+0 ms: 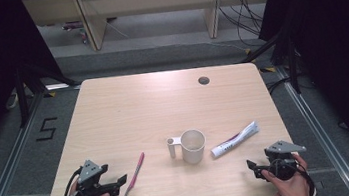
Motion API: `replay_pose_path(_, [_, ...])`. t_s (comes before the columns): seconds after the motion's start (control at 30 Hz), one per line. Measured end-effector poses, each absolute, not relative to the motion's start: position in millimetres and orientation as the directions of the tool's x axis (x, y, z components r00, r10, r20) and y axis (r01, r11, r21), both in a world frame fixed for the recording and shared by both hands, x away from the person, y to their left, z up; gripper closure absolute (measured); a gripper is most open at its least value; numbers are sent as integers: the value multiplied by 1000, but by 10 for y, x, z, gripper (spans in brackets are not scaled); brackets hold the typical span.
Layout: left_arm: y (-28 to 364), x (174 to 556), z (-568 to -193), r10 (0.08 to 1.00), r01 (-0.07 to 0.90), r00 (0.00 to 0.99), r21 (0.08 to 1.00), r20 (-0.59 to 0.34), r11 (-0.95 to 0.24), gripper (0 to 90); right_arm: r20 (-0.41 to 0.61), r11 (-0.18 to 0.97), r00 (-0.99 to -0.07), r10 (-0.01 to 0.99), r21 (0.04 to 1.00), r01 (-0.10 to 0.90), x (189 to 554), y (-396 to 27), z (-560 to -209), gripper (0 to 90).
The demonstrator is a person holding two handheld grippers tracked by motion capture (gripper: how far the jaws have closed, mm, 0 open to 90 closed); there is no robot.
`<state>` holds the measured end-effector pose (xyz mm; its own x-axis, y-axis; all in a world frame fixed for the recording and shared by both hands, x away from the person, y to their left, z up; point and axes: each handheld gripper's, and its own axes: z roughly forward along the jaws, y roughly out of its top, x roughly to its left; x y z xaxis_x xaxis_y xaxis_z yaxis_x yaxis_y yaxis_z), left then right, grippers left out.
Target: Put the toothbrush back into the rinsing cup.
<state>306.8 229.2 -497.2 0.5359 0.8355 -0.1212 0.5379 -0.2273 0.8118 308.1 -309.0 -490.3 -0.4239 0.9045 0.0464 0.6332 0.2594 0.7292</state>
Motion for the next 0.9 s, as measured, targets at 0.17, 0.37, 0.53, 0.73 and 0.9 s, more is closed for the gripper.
replay_pose_path(0.17, [2285,3050,-4956,829,524,546,820,-116,-230,227,44,266,-424,904,718,643,3072,-3074,-4910,216])
replay_pose_path(0.37, [2269,2999,-4936,790,500,599,834,-136,-235,510,15,299,-453,891,732,612,3104,-3077,-4917,228])
replay_pose_path(0.53, [2226,2907,-4927,736,477,657,846,-163,-238,704,28,292,-451,892,726,623,3106,-3057,-4929,235])
replay_pose_path(0.73, [2145,2844,-4937,688,471,705,840,-174,-270,865,5,308,-456,890,729,611,3113,-3057,-4920,242])
replay_pose_path(0.9, [2098,2813,-4952,667,463,731,824,-146,-327,895,8,310,-460,888,728,612,3114,-3044,-4930,244])
